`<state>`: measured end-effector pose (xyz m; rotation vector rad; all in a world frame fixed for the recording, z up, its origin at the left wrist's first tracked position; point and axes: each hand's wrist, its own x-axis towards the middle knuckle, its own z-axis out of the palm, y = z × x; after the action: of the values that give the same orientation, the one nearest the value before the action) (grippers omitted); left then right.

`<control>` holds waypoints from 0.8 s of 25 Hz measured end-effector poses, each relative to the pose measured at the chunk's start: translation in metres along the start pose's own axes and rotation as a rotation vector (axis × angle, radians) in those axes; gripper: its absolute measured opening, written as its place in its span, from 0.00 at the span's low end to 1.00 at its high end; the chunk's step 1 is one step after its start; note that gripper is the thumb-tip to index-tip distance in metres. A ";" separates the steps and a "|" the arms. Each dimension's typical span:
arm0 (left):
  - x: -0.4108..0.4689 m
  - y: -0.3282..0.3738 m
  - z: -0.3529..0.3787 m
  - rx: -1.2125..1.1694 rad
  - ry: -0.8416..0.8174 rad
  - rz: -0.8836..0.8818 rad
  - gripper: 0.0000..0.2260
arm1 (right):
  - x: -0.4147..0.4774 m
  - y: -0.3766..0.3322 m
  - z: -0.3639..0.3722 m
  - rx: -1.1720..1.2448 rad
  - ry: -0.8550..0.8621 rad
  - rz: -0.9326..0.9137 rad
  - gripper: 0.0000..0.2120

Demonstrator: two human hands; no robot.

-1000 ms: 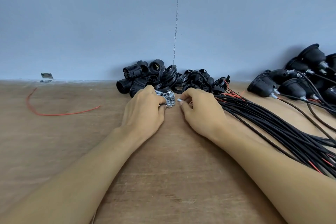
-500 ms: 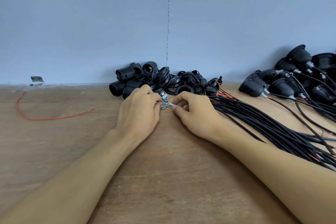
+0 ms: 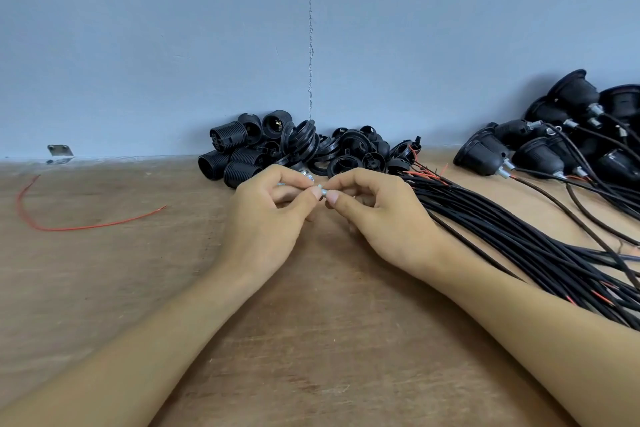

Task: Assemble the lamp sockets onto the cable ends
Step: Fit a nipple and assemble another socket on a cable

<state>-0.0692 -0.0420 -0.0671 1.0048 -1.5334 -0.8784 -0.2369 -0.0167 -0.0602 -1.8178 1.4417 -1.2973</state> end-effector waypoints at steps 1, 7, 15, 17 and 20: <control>0.000 0.000 -0.001 -0.060 -0.025 -0.039 0.05 | 0.000 0.000 0.000 0.008 0.004 -0.001 0.04; 0.003 -0.006 -0.002 -0.208 -0.107 -0.131 0.07 | 0.001 0.000 -0.002 -0.003 -0.009 -0.010 0.04; 0.003 -0.005 -0.003 -0.249 -0.108 -0.121 0.09 | 0.000 -0.004 -0.002 0.202 0.008 0.105 0.01; 0.002 -0.004 -0.003 -0.244 -0.108 -0.109 0.09 | 0.001 -0.004 -0.001 0.244 0.006 0.131 0.02; 0.002 -0.004 -0.003 -0.247 -0.100 -0.102 0.08 | 0.001 -0.005 0.001 0.323 0.009 0.198 0.06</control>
<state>-0.0656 -0.0453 -0.0690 0.8755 -1.4235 -1.1747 -0.2334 -0.0161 -0.0567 -1.4254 1.2921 -1.3483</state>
